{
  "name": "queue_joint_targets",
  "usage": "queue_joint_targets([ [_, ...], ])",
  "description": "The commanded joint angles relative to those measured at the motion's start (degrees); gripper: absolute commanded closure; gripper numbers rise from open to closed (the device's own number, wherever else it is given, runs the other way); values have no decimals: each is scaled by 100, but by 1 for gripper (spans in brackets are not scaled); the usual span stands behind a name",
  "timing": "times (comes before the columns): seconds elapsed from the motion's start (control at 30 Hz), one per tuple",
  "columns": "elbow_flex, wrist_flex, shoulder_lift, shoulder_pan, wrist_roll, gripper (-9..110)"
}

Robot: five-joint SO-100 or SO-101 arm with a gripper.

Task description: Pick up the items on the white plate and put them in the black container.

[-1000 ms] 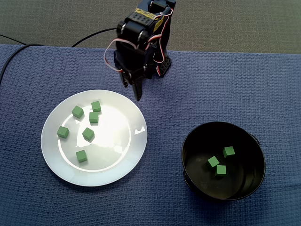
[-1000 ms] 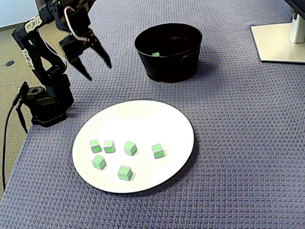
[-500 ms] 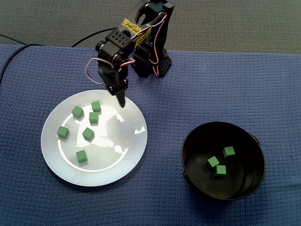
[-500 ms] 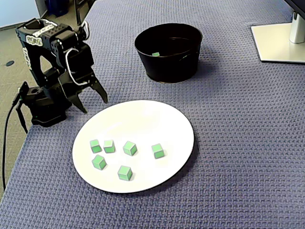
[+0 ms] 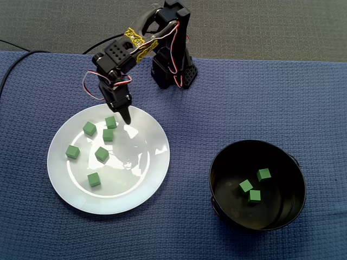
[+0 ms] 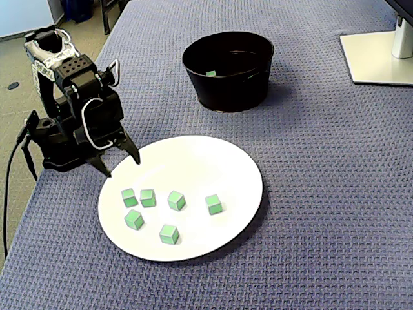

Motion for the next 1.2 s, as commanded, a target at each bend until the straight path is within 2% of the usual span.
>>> queue_joint_targets([
  [0.0, -387, -246, -105, 316, -237, 80],
  [0.33, -606, -747, -686, 659, -457, 79],
  [1.17, -176, -1582, -1160, 325, -316, 79],
])
